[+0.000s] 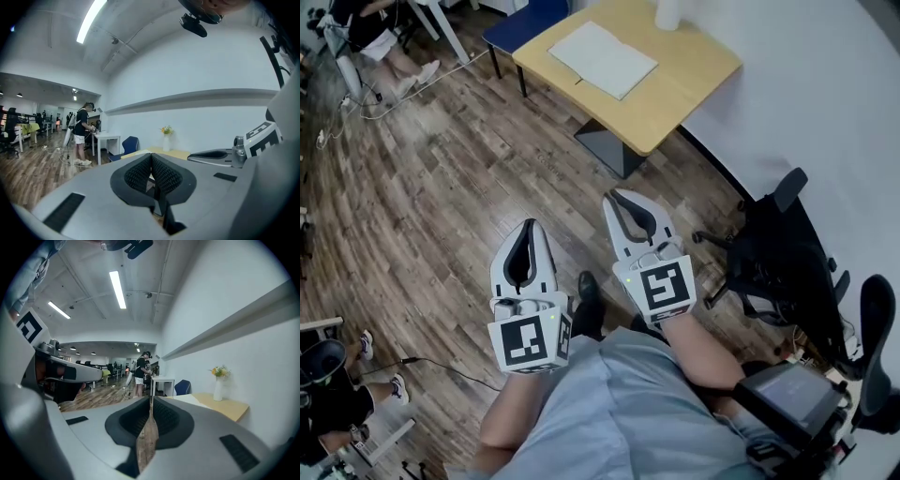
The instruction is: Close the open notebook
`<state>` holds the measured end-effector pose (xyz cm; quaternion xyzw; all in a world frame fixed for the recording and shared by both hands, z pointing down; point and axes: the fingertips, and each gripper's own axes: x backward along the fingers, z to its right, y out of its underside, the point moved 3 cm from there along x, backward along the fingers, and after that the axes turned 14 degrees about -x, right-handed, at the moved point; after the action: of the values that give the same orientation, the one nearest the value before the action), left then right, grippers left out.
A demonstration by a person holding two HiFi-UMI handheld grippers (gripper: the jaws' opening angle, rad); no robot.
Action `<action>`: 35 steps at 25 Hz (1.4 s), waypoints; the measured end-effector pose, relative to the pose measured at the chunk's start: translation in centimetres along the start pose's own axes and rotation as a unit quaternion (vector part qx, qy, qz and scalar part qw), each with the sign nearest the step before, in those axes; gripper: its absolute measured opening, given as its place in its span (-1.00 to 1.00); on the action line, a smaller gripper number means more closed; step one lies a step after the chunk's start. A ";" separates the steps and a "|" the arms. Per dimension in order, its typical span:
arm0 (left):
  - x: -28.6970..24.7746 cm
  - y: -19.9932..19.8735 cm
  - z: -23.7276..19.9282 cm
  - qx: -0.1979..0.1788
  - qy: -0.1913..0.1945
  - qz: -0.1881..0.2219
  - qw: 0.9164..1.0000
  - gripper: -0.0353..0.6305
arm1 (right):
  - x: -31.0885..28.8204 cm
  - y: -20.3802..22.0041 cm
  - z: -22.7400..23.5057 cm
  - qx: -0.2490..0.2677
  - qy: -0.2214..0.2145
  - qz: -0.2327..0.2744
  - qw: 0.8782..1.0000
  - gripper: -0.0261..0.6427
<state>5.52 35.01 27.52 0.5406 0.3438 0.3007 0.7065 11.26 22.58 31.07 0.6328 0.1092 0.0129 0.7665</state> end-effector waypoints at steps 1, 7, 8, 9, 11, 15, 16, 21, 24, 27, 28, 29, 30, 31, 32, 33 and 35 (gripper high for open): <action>-0.6 -0.7 -0.8 -0.003 -0.001 0.009 1.000 -0.83 | -0.7 -0.8 -0.1 -0.003 0.005 0.003 1.000 -0.77; -3.9 -4.5 -3.5 -0.019 0.009 0.061 0.998 -0.83 | -3.9 -5.5 0.6 0.016 0.025 0.044 0.999 -0.77; -4.2 -4.9 -3.9 -0.019 0.010 0.066 0.998 -0.83 | -4.2 -6.0 0.6 0.017 0.029 0.047 0.998 -0.77; -4.5 -5.2 -4.3 -0.019 0.011 0.069 0.997 -0.83 | -4.5 -6.4 0.5 0.017 0.031 0.048 0.998 -0.77; -5.2 -5.4 -4.6 -0.017 0.014 0.071 0.997 -0.83 | -5.0 -6.6 0.6 0.019 0.035 0.047 0.998 -0.77; -7.2 -4.6 -4.2 -0.009 0.026 0.059 0.998 -0.83 | -5.9 -6.1 2.1 0.016 0.045 0.036 0.998 -0.77; -7.9 -4.1 -4.0 -0.007 0.029 0.053 0.998 -0.83 | -6.3 -5.8 2.7 0.014 0.048 0.033 0.998 -0.77; -12.1 -0.5 -3.4 0.005 0.039 0.010 0.999 -0.83 | -9.5 -2.8 5.9 -0.002 0.049 0.005 0.999 -0.77; -15.4 1.3 -3.5 0.009 0.040 -0.020 0.999 -0.83 | -12.2 -0.9 7.8 -0.014 0.043 -0.019 0.999 -0.77; -19.6 2.2 -3.5 0.010 0.041 -0.033 0.999 -0.83 | -15.6 -0.4 10.5 -0.016 0.039 -0.028 0.999 -0.77; -21.1 2.5 -3.5 0.013 0.044 -0.038 0.998 -0.83 | -16.7 -0.3 11.5 -0.014 0.038 -0.028 0.999 -0.77; -22.5 2.9 -3.4 0.017 0.047 -0.044 0.998 -0.83 | -17.8 -0.3 12.5 -0.015 0.038 -0.029 0.999 -0.77; -24.0 3.2 -3.2 0.020 0.050 -0.050 0.997 -0.83 | -18.9 -0.1 13.5 -0.019 0.039 -0.032 0.999 -0.77; -25.5 3.5 -3.1 0.020 0.054 -0.055 0.997 -0.83 | -20.0 0.1 14.6 -0.024 0.041 -0.035 0.998 -0.77; -27.0 3.7 -2.9 0.017 0.056 -0.058 0.997 -0.83 | -21.0 0.3 15.8 -0.028 0.043 -0.038 0.998 -0.77; -28.5 3.9 -2.8 0.014 0.058 -0.061 0.996 -0.83 | -22.1 0.5 16.9 -0.031 0.045 -0.042 0.998 -0.77; -31.3 3.8 -2.7 0.010 0.060 -0.067 0.996 -0.83 | -24.2 0.4 18.9 -0.036 0.047 -0.045 0.997 -0.77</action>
<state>-15.16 12.49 35.78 0.5041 0.4239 0.2817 0.6978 -8.81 0.51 38.44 0.5977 0.1724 0.0121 0.7829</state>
